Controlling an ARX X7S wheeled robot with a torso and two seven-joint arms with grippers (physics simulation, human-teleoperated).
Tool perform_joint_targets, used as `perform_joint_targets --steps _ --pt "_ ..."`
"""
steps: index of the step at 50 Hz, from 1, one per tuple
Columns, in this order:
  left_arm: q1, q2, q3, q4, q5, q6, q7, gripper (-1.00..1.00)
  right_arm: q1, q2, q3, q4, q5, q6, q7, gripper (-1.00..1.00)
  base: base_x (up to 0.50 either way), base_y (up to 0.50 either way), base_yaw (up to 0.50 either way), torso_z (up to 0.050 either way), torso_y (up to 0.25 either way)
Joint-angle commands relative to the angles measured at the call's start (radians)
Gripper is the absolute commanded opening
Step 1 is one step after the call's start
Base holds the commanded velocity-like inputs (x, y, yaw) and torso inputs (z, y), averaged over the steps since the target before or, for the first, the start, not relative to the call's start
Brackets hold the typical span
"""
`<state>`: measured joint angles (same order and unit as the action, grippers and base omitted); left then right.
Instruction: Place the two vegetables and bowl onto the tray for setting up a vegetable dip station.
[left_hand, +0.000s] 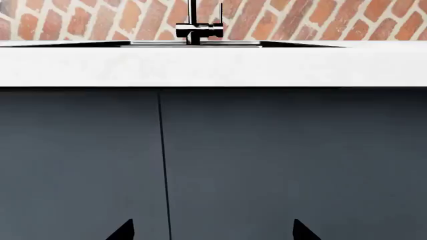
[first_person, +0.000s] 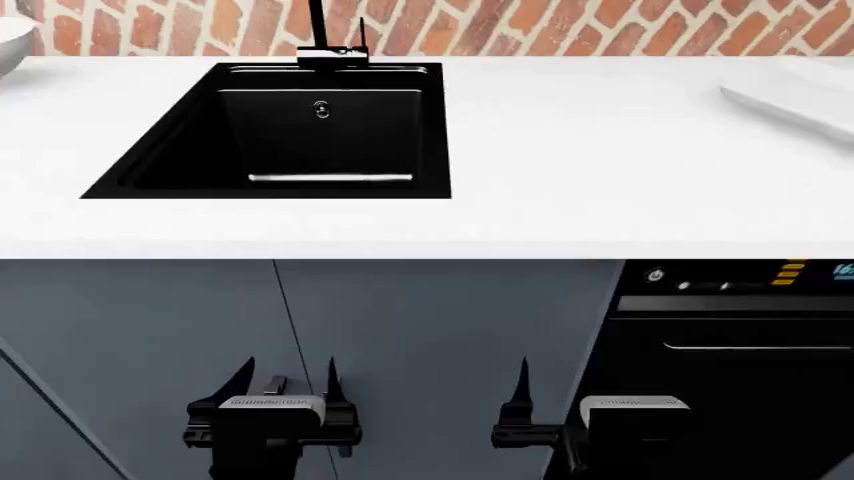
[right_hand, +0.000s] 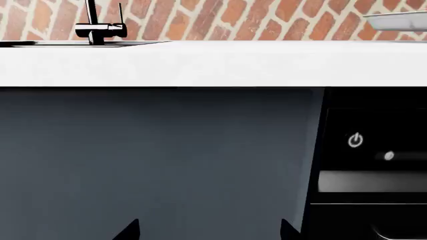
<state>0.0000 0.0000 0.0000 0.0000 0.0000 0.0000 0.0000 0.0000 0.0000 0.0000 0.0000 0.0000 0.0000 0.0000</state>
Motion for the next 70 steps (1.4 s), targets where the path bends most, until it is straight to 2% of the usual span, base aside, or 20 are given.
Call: perform_joint_targets --steps 1,2,3,6,7,8,9,12,13,15,19,22,70 --pt "0.011 -0.019 0.039 -0.006 0.026 0.018 -0.028 1.0 0.002 0.016 -0.022 0.025 0.025 -0.031 0.006 1.0 0.0 0.0 0.0 0.0 0.0" --pt "0.009 -0.02 0.044 -0.007 0.033 -0.001 -0.046 1.0 0.002 0.021 -0.026 0.027 0.035 -0.031 0.008 1.0 0.0 0.0 0.0 0.0 0.0" --pt "0.012 -0.019 0.034 0.013 -0.044 -0.029 -0.012 1.0 0.0 0.024 -0.031 0.023 0.043 -0.03 0.009 1.0 0.0 0.0 0.0 0.0 0.0" --pt "0.007 -0.03 0.045 0.007 -0.027 -0.051 -0.051 1.0 0.0 0.033 -0.042 0.021 0.052 -0.029 0.02 1.0 0.0 0.0 0.0 0.0 0.0" --pt "0.0 -0.031 0.046 0.009 -0.013 -0.081 -0.074 1.0 0.001 0.035 -0.046 0.025 0.055 -0.027 0.023 1.0 0.0 0.0 0.0 0.0 0.0" --pt "-0.013 -0.042 0.06 0.015 -0.055 -0.175 -0.025 1.0 0.003 0.037 -0.05 0.03 0.058 -0.026 0.024 1.0 0.0 0.0 0.0 0.0 0.0" --pt "-0.016 -0.031 0.044 0.008 -0.044 -0.165 -0.072 1.0 0.003 0.04 -0.053 0.03 0.06 -0.027 0.027 1.0 0.0 0.0 0.0 0.0 0.0" --pt "0.0 -0.05 0.081 -0.028 0.003 0.045 -0.087 1.0 0.004 0.047 -0.061 0.029 0.062 -0.023 0.036 1.0 0.0 0.0 0.0 0.0 0.0" --pt "-0.002 -0.032 0.053 -0.037 -0.08 0.048 -0.071 1.0 0.004 0.049 -0.063 0.028 0.064 -0.023 0.039 1.0 0.0 0.0 0.0 0.0 0.0" --pt "-0.002 -0.042 0.067 -0.035 -0.067 0.049 -0.079 1.0 0.005 0.053 -0.067 0.03 0.066 -0.026 0.043 1.0 0.0 0.0 0.0 0.0 0.0" --pt "0.009 -0.056 0.059 0.002 -0.192 -0.028 -0.015 1.0 0.0 0.058 -0.072 0.025 0.092 -0.046 0.038 1.0 0.0 0.0 0.0 0.0 0.0" --pt "0.019 -0.062 0.063 0.024 -0.225 -0.037 0.0 1.0 -0.002 0.059 -0.073 0.016 0.128 -0.04 0.027 1.0 -0.01 -0.17 0.0 0.0 0.0" --pt "0.009 -0.114 0.128 0.003 -0.271 -0.023 -0.056 1.0 0.001 0.108 -0.124 0.015 0.22 -0.061 0.078 1.0 -0.1 -0.5 0.0 0.0 0.0"
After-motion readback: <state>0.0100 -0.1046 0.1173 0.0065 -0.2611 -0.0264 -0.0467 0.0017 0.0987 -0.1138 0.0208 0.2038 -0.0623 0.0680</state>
